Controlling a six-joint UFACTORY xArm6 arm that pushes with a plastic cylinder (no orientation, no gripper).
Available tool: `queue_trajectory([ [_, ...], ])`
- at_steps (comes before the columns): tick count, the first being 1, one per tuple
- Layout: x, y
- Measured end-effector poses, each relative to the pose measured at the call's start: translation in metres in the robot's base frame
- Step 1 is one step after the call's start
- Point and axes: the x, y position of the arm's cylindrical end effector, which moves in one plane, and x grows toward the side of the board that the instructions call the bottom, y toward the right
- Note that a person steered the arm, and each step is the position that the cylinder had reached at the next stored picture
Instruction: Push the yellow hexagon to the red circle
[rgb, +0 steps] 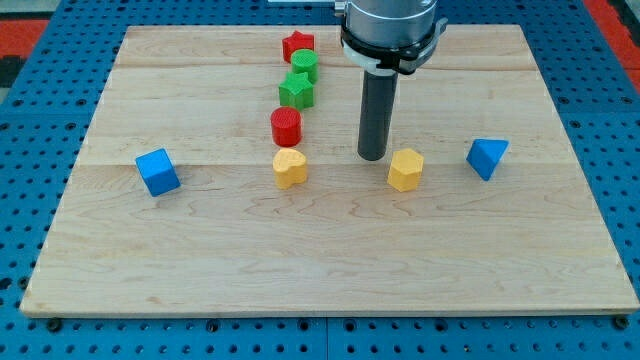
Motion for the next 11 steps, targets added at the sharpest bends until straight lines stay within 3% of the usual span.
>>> queue_trajectory([
  [3,-0.033,0.05],
  [5,-0.021,0.052],
  [7,0.019,0.059],
  [9,0.038,0.09],
  [11,0.043,0.0],
])
